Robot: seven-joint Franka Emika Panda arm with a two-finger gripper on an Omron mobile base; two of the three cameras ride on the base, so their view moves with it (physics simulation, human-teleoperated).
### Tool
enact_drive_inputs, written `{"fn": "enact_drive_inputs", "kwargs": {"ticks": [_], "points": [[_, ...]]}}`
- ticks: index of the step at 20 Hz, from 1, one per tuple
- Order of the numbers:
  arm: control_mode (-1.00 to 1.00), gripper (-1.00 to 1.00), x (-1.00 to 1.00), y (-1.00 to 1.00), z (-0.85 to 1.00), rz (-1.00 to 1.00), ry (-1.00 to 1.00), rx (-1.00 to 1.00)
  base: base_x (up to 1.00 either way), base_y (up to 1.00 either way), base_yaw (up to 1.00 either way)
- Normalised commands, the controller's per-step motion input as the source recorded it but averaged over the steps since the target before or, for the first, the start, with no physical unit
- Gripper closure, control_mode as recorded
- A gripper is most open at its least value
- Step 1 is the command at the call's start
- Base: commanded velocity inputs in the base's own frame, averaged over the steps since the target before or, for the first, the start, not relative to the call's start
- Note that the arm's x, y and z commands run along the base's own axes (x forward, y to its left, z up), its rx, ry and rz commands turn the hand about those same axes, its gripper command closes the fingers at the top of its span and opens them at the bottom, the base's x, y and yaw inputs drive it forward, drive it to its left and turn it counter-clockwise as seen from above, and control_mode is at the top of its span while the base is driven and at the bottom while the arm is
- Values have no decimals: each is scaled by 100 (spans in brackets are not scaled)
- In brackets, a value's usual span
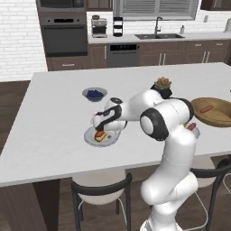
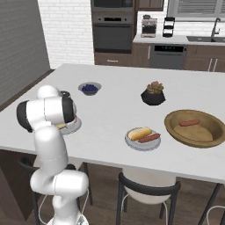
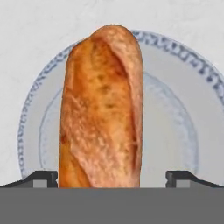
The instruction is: Place one bun and one sausage from the bowl on each plate.
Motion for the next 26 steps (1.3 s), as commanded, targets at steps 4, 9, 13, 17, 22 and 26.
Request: {"fn": "enact_drive_inputs", "kwargs": {"ticks": [4, 9, 13, 17, 22, 26], "points": [[-100, -100, -9, -3, 82, -4, -14, 0, 0, 0, 0], [-100, -100, -44, -5, 99, 0, -8, 0, 0, 0, 0], [-100, -100, -100, -31, 95, 0, 19, 0, 0, 0, 0], [-100, -100, -95, -58, 66, 2, 34, -2, 0, 0, 0], [-100, -100, -82, -78, 27, 7, 29, -9, 0, 0, 0], [-100, -100, -82, -48, 27, 13, 30, -12, 0, 0, 0]]}}
